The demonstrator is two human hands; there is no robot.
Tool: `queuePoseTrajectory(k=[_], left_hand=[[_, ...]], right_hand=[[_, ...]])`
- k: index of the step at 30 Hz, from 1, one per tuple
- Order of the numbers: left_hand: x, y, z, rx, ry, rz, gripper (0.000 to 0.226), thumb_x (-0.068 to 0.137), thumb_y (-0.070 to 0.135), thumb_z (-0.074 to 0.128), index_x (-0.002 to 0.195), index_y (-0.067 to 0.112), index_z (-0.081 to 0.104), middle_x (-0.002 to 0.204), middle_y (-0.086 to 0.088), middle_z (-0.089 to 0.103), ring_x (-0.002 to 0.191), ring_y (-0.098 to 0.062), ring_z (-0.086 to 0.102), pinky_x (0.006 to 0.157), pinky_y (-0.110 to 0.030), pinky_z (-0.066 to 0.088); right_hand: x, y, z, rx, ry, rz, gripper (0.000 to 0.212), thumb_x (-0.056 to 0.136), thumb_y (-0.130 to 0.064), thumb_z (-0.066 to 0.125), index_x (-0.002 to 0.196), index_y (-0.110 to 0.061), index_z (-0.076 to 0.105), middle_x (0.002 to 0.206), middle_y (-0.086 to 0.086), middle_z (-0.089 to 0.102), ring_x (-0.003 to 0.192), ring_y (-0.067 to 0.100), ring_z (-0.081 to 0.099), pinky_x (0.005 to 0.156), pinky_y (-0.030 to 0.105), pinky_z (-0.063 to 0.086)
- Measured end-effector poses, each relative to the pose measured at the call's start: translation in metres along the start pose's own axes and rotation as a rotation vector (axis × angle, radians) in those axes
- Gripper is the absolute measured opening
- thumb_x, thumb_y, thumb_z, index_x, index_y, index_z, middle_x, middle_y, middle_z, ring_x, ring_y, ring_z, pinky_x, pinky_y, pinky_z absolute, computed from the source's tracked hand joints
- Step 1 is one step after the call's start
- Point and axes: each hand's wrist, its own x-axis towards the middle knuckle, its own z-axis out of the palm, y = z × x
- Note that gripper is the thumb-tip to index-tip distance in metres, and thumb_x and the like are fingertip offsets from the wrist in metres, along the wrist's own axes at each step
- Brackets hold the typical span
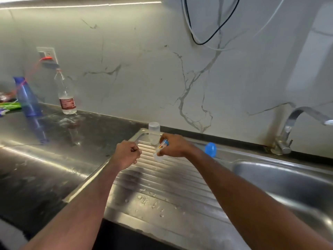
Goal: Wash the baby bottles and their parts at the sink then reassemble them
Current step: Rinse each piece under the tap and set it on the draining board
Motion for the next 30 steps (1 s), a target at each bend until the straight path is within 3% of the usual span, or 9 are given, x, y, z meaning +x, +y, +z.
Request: queuePoseTrajectory(k=[6, 12, 20, 25, 30], left_hand=[[0.010, -0.016, -0.003, 0.034, 0.004, -0.014, 0.017, 0.086, 0.002, 0.072, 0.070, -0.003, 0.071, 0.071, -0.018, 0.072, 0.043, -0.013, 0.063, 0.043, -0.014, 0.045], [0.017, -0.024, -0.006, 0.054, 0.002, -0.010, 0.026, 0.087, 0.006, 0.073, 0.063, 0.016, 0.068, 0.064, -0.005, 0.069, 0.043, -0.009, 0.063, 0.043, -0.013, 0.045], [0.020, -0.029, -0.014, 0.082, 0.001, -0.024, 0.023, 0.089, 0.011, 0.074, 0.068, 0.018, 0.070, 0.068, -0.005, 0.072, 0.054, -0.018, 0.070, 0.047, -0.016, 0.047], [0.016, -0.023, -0.014, 0.084, -0.015, -0.018, 0.021, 0.090, 0.011, 0.073, 0.071, 0.018, 0.070, 0.070, -0.003, 0.072, 0.054, -0.015, 0.069, 0.046, -0.015, 0.045], [0.012, -0.017, -0.018, 0.060, 0.006, 0.005, 0.024, 0.089, 0.010, 0.074, 0.067, 0.019, 0.069, 0.067, -0.002, 0.071, 0.051, -0.013, 0.067, 0.048, -0.018, 0.049]], right_hand=[[0.050, -0.023, 0.034, -0.157, 0.036, -0.005, 0.041, 0.090, -0.031, 0.062, 0.129, -0.020, 0.055, 0.130, 0.015, 0.058, 0.112, 0.029, 0.058, 0.098, 0.045, 0.053], [0.068, -0.035, 0.049, -0.179, 0.177, -0.081, 0.071, 0.079, -0.024, 0.085, 0.137, -0.018, 0.044, 0.134, 0.013, 0.059, 0.115, 0.030, 0.060, 0.093, 0.041, 0.057], [0.077, -0.042, 0.056, -0.063, 0.208, -0.048, 0.078, 0.073, -0.026, 0.091, 0.135, -0.020, 0.045, 0.135, 0.010, 0.059, 0.114, 0.027, 0.061, 0.091, 0.036, 0.057], [0.075, -0.037, 0.052, -0.009, 0.185, -0.025, 0.077, 0.075, -0.025, 0.090, 0.136, -0.020, 0.044, 0.139, 0.009, 0.056, 0.116, 0.026, 0.060, 0.089, 0.032, 0.054], [0.067, -0.038, 0.046, 0.008, 0.187, -0.027, 0.079, 0.074, -0.025, 0.090, 0.137, -0.021, 0.042, 0.140, 0.009, 0.054, 0.118, 0.027, 0.059, 0.093, 0.035, 0.054]])
